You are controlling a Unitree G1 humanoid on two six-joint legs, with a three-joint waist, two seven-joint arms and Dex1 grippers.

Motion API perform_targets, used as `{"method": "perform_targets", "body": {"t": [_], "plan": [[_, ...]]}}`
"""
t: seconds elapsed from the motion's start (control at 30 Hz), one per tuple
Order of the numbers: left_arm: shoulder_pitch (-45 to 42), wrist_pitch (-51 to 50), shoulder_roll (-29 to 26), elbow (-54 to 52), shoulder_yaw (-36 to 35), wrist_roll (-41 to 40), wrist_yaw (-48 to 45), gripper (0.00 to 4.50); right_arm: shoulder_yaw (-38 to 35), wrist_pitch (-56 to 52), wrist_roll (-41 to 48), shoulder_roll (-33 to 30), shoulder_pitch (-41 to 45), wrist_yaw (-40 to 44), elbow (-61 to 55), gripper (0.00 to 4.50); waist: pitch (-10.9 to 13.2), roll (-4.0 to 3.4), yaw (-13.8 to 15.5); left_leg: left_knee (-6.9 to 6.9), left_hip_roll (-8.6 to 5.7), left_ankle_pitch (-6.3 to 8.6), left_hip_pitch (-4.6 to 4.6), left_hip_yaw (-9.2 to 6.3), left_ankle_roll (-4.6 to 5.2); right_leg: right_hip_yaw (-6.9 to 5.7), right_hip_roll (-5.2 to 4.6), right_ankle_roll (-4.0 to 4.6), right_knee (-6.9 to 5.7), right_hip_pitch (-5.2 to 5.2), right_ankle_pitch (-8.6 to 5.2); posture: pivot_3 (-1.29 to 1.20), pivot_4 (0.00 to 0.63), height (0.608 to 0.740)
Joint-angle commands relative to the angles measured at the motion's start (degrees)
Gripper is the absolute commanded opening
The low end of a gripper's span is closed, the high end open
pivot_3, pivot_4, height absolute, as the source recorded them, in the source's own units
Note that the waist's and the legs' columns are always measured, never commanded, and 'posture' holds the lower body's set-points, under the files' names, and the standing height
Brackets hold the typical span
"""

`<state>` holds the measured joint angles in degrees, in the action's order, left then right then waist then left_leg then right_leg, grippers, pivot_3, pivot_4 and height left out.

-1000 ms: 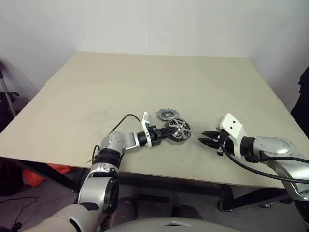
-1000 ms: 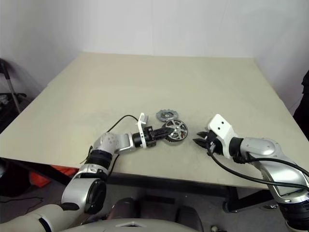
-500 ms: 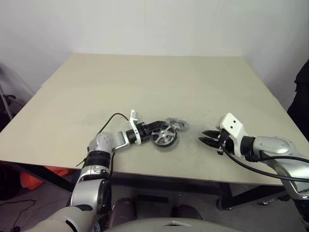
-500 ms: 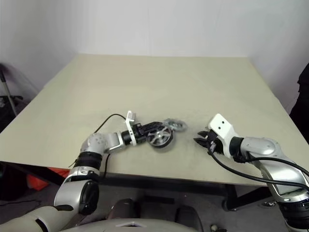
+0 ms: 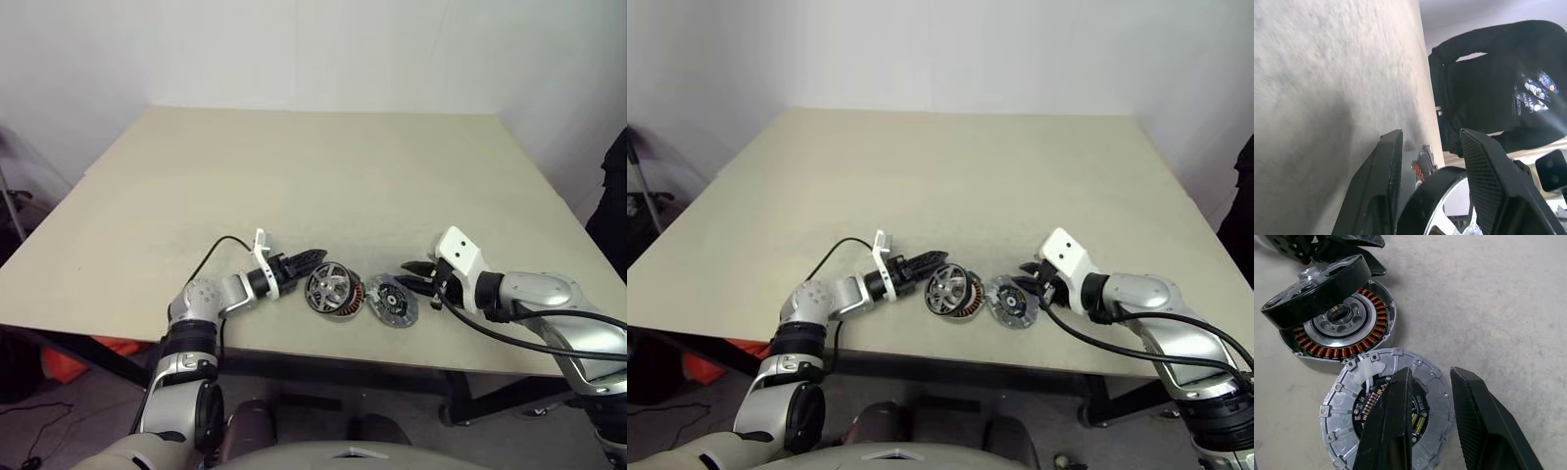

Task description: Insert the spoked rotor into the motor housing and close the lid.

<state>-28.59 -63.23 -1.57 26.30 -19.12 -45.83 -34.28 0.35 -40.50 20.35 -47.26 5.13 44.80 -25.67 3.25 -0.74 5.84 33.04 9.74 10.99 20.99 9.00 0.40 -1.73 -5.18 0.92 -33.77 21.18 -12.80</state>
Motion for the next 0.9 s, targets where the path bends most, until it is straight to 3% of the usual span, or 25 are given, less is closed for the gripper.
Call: {"method": "perform_targets", "body": {"t": [0.03, 0.17, 0.3, 0.43, 0.63, 0.9], "plan": [[-0.79, 1.84, -0.99, -1.12, -3.33, -2.36, 0.37, 1.99, -2.49, 0.99, 1.25, -0.05, 1.69, 0.27, -2.49, 1.26, 0.0, 0.0, -0.03, 0.0, 0.0, 0.0, 0.0, 0.0, 0.0, 0.0, 0.0, 0.0, 0.0, 0.0, 0.0, 0.0, 0.0, 0.74], [-0.88, 3.67, -3.72, -0.02, -6.66, -2.85, 1.14, 1.99, -5.56, -0.82, 5.97, -0.66, 4.82, 1.54, -7.93, 1.26, 0.0, -0.01, -0.24, 0.0, 0.0, 0.0, 0.02, 0.0, 0.0, 0.0, 0.0, 0.0, -0.01, 0.04, 0.0, 0.0, 0.0, 0.74], [-0.85, 4.47, -5.94, 1.17, -7.37, -2.31, 1.45, 1.99, -3.59, -3.48, 7.06, -0.89, 9.76, 0.86, -10.15, 1.26, 0.0, 0.01, -0.17, 0.0, 0.03, 0.0, -0.03, -0.01, 0.0, 0.0, 0.04, 0.0, -0.02, -0.01, 0.0, 0.0, 0.0, 0.74], [0.52, 4.28, -7.64, 0.07, -6.56, -1.75, 1.22, 1.99, 4.65, -5.12, 4.01, -1.29, 15.76, 0.9, -12.61, 1.26, 0.0, 0.01, -0.04, 0.03, 0.0, -0.01, -0.01, -0.02, -0.01, 0.01, 0.03, 0.0, -0.03, -0.02, 0.0, 0.0, 0.0, 0.74], [1.08, 4.75, -7.82, -1.1, -6.07, -1.6, 2.63, 1.99, 21.05, 2.67, -10.11, -2.48, 22.05, 3.52, -5.23, 1.26, 0.0, 0.06, -0.06, 0.03, 0.03, -0.05, 0.0, -0.04, -0.1, 0.0, 0.04, 0.01, -0.1, 0.0, 0.01, 0.0, 0.0, 0.74], [3.39, 3.16, -6.94, -6.27, -6.88, -3.03, 6.68, 1.99, 24.71, 5.68, -13.73, 0.82, 22.27, 6.1, -2.48, 1.26, 0.01, 0.07, -0.35, 0.03, 0.04, -0.05, 0.04, -0.04, -0.11, 0.02, 0.06, 0.02, -0.18, 0.08, 0.01, 0.0, 0.0, 0.74]]}}
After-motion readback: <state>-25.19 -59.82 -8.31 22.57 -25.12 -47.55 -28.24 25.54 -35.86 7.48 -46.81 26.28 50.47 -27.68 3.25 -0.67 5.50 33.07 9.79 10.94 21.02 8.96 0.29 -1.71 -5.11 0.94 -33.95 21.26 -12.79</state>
